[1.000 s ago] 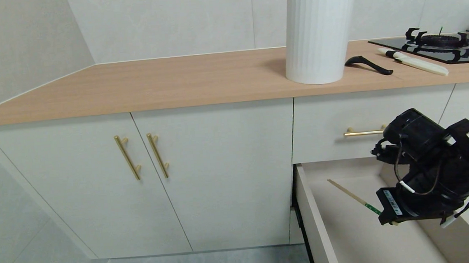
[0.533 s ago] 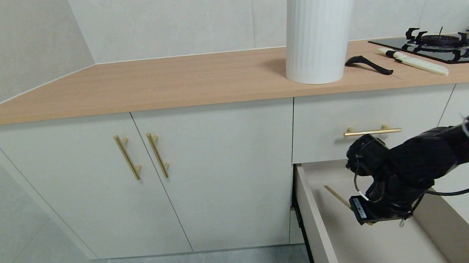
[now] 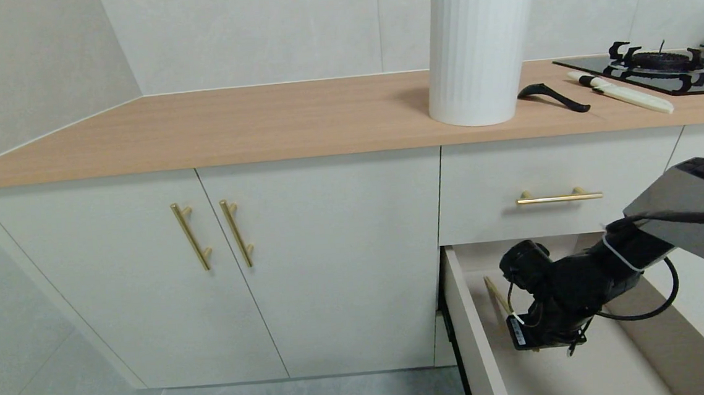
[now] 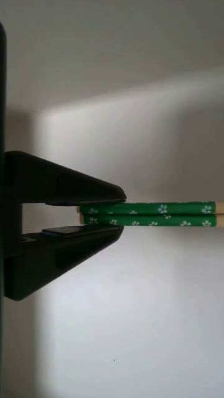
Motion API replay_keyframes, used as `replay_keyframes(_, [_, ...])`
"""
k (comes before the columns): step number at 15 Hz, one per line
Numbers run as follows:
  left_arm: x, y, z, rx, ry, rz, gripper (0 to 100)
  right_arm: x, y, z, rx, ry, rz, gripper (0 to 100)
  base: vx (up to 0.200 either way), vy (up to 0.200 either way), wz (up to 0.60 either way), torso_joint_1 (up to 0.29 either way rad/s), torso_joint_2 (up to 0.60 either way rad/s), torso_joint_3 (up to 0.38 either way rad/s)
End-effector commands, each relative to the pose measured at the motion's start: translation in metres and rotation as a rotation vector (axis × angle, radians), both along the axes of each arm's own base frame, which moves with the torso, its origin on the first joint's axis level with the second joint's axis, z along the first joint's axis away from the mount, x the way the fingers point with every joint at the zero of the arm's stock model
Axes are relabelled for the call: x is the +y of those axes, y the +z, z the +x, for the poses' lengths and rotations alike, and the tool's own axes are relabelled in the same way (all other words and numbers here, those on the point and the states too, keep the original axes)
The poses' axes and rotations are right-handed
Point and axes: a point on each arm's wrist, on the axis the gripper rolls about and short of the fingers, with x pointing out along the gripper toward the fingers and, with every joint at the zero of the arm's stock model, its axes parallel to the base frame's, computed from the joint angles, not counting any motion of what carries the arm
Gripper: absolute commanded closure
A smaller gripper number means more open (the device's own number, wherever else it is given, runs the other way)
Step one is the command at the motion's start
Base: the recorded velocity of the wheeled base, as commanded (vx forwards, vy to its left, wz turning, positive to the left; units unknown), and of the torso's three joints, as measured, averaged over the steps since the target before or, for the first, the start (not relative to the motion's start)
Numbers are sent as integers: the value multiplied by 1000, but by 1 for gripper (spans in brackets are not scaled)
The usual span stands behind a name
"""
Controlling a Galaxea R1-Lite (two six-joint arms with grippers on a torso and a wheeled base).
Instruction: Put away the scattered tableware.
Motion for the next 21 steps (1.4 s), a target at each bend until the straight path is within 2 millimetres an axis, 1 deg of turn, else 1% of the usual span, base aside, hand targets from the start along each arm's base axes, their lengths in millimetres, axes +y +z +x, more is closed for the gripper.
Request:
replay_keyframes(1, [0,0,0,1,1,0,0,-1,-29,3,38,6,-33,100,0,0,0,0,0,0])
replay_keyframes(2, [0,0,0,1,1,0,0,-1,-34,4,39,3,-41,100,0,0,0,0,0,0])
replay_keyframes(4, [0,0,0,1,1,0,0,-4,-38,5,43,-7,-57,100,0,0,0,0,0,0])
replay_keyframes(8, [0,0,0,1,1,0,0,-3,-38,7,30,-7,-52,100,0,0,0,0,0,0])
replay_keyframes(9, [0,0,0,-1,1,0,0,-3,-38,7,30,-7,-52,0,0,0,0,0,0,0])
replay_keyframes(13, [0,0,0,1,1,0,0,-3,-35,7,22,-8,-46,0,0,0,0,0,0,0])
replay_keyframes(15, [0,0,0,1,1,0,0,-4,-15,0,-9,-3,-27,0,0,0,0,0,0,0])
replay_keyframes(16, [0,0,0,-1,1,0,0,-10,25,-16,-71,18,29,0,0,0,0,0,0,0])
replay_keyframes(17, [0,0,0,-1,1,0,0,-14,57,-27,-139,55,76,0,0,0,0,0,0,0])
replay_keyframes(18, [0,0,0,1,1,0,0,-17,80,-36,-197,65,98,0,0,0,0,0,0,0])
replay_keyframes(19, [0,0,0,2,1,0,0,-23,107,-51,-274,81,118,0,0,0,0,0,0,0])
replay_keyframes(20, [0,0,0,1,1,0,0,-27,125,-59,-330,95,127,0,0,0,0,0,0,0])
replay_keyframes(21, [0,0,0,1,1,0,0,-31,133,-64,-357,93,130,0,0,0,0,0,0,0])
